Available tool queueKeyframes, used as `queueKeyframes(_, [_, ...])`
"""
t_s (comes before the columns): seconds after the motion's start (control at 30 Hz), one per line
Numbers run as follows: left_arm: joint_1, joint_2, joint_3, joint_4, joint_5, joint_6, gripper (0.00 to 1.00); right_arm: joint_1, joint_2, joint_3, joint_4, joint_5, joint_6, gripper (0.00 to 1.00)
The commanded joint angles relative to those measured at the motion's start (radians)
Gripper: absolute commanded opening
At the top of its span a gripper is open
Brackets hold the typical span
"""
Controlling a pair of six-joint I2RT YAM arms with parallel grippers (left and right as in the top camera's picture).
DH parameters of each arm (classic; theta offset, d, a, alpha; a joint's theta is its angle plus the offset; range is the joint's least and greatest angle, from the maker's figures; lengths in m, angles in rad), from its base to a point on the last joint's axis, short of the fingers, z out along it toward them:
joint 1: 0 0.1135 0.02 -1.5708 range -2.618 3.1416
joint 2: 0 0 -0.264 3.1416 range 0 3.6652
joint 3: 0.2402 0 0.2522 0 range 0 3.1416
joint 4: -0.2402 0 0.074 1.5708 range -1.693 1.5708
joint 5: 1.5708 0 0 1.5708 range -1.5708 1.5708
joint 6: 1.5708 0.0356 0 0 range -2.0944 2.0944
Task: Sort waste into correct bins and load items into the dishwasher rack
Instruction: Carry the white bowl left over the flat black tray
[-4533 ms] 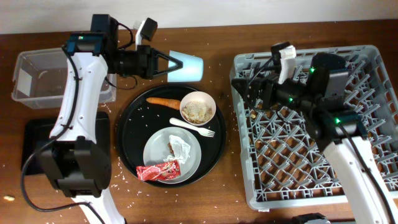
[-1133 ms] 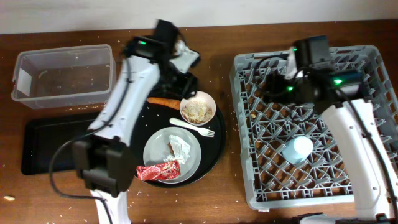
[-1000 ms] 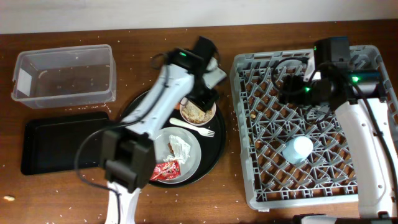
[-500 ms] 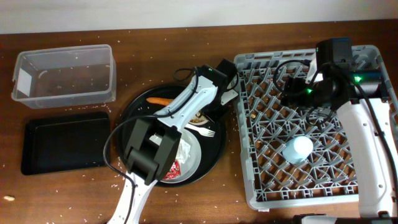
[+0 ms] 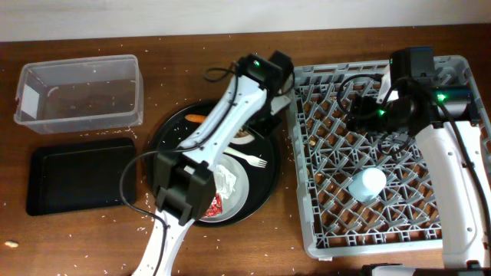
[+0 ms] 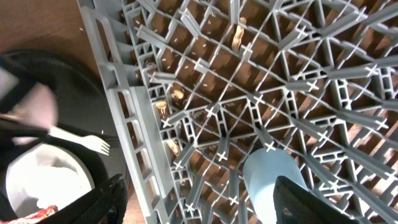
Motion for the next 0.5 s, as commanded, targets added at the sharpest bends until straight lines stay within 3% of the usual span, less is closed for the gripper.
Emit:
queueKeyframes(0.0, [0.077, -0.017, 0.117, -0.088, -0.024, -0.124, 0.01, -0.005, -0.016, 0.006, -0.001, 0.006, -0.002, 0.74])
queueKeyframes(0.13, [0.199, -0.097, 0.112, -0.133, -0.021, -0.241, 0.01, -0.005, -0.016, 0.006, -0.002, 0.005, -0.016, 0.74])
queueKeyframes(0.23, [0.275, -0.196, 0.064, -0.132, -0.024, -0.265, 0.01, -0.005, -0.016, 0.006, -0.005, 0.006, -0.021, 0.74])
queueKeyframes(0.47, [0.512, -0.529, -0.380, -0.129, -0.039, -0.258, 0.00, -0.005, -0.016, 0.006, 0.022, 0.006, -0.021, 0.74])
